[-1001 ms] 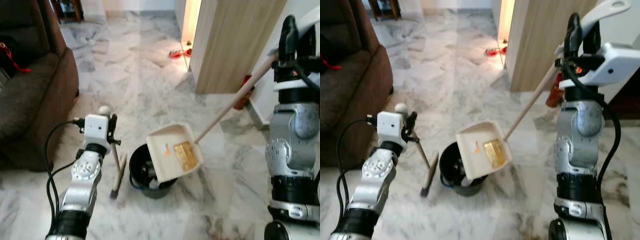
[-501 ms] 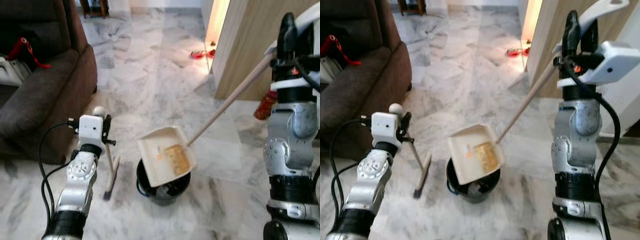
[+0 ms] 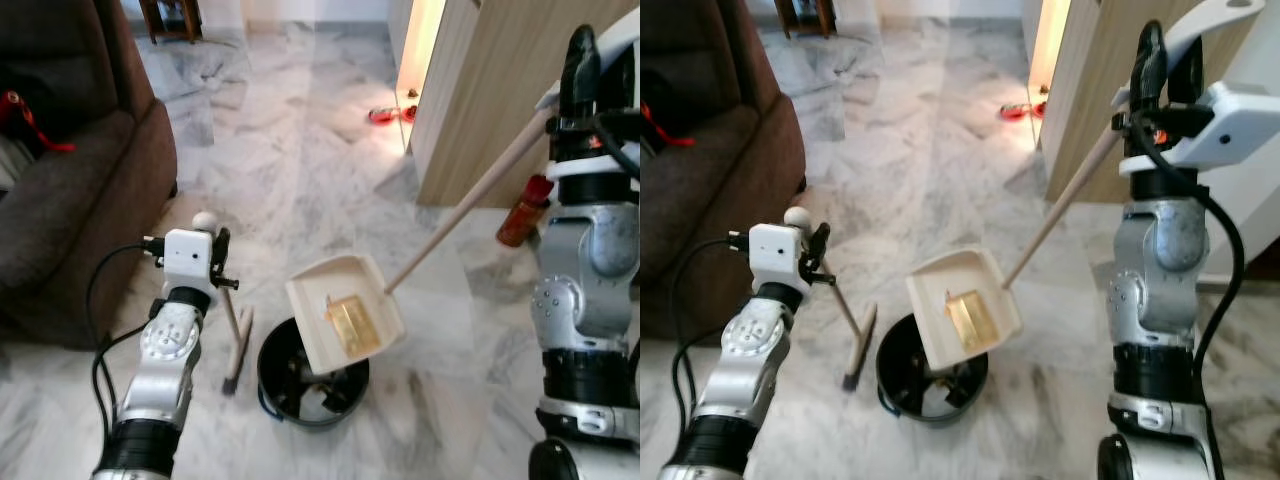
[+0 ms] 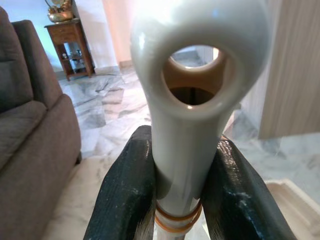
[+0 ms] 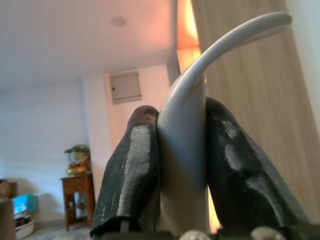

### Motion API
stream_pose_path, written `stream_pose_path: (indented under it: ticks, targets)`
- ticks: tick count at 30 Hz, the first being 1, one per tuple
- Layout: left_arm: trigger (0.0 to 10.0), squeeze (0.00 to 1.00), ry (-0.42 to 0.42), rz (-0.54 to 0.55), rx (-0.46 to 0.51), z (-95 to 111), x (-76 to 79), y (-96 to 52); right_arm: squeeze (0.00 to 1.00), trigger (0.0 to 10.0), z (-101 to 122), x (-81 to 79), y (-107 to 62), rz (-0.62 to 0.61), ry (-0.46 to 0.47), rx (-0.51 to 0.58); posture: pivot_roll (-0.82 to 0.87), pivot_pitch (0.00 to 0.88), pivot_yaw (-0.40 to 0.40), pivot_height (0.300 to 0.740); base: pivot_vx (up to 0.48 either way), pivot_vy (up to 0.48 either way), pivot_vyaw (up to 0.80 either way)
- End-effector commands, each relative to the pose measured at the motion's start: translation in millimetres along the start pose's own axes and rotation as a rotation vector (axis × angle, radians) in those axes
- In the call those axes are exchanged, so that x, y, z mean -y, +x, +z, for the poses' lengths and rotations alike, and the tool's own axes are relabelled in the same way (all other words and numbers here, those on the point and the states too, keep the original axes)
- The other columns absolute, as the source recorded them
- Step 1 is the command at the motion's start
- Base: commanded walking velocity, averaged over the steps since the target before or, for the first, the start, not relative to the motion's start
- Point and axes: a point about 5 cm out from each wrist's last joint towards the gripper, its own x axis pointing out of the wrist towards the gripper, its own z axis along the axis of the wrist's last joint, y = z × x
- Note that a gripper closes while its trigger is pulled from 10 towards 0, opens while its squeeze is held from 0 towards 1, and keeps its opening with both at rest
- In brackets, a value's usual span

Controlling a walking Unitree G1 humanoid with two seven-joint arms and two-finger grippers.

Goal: Sweep floor

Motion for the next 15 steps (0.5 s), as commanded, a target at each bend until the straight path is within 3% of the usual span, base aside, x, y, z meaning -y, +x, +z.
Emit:
stream_pose_path:
  ticks: [1, 9, 11, 15]
  targets:
    - [10.0, 0.0, -0.004, 0.011, 0.079, 13.5, -4.8, 1.7, 0.0, 10.0, 18.7, -8.3, 9.7, 0.034, -0.001, 0.098, 0.18, 0.097, -0.014, 0.74, 0.0, 0.0, 0.0]
    - [10.0, 0.0, -0.005, 0.01, 0.081, 13.8, -4.1, 1.7, 0.0, 10.0, 25.4, -17.4, 11.2, 0.076, -0.057, 0.131, 0.18, 0.1, -0.015, 0.74, 0.0, 0.0, 0.0]
    - [10.0, 0.0, -0.006, 0.01, 0.08, 13.6, -4.3, 1.4, 0.0, 10.0, 30.9, -32.7, 11.1, 0.167, -0.128, 0.157, 0.18, 0.102, -0.014, 0.74, 0.0, 0.0, 0.0]
    - [10.0, 0.0, -0.009, 0.01, 0.08, 12.8, -4.3, 0.8, 0.0, 10.0, 39.7, -42.2, 11.4, 0.206, -0.143, 0.2, 0.18, 0.105, -0.015, 0.74, 0.0, 0.0, 0.0]
